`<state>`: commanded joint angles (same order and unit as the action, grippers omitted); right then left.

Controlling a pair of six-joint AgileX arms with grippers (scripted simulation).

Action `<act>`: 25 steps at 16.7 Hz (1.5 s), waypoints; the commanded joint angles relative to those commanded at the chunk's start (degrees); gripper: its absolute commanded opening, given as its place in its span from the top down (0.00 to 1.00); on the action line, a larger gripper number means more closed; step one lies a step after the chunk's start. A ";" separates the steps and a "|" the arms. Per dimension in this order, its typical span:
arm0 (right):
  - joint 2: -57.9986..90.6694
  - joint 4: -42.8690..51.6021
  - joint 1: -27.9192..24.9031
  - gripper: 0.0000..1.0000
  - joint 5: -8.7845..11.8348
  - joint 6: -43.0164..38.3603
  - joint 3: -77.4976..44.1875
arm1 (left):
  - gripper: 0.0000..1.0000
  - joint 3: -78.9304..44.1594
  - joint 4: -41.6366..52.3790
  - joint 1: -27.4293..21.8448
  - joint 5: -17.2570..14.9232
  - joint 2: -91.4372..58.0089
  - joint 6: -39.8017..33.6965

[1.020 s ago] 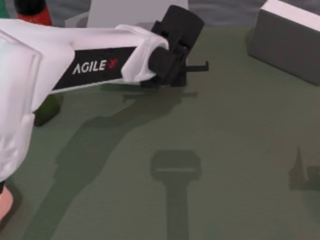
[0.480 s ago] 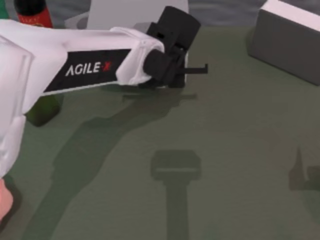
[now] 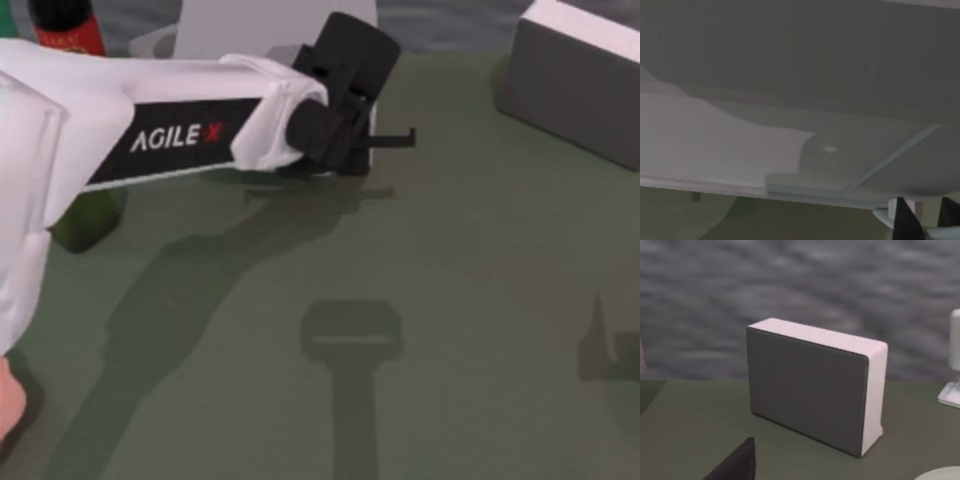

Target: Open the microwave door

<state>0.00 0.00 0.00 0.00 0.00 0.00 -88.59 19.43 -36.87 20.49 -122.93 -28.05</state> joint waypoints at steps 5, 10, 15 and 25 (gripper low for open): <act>0.00 0.00 0.00 0.00 0.00 0.00 0.00 | 1.00 0.00 0.00 0.00 0.00 0.00 0.00; 0.00 0.00 0.00 0.00 0.00 0.00 0.00 | 1.00 0.00 0.00 0.00 0.00 0.00 0.00; 0.00 0.00 0.00 0.00 0.00 0.00 0.00 | 1.00 0.52 -0.26 -0.32 -0.60 0.07 0.29; 0.00 0.00 0.00 0.00 0.00 0.00 0.00 | 1.00 4.11 -2.67 0.38 -2.16 2.48 3.12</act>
<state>0.00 0.00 0.00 0.00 0.00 0.00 -84.48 16.76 -36.49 18.33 -120.45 -24.93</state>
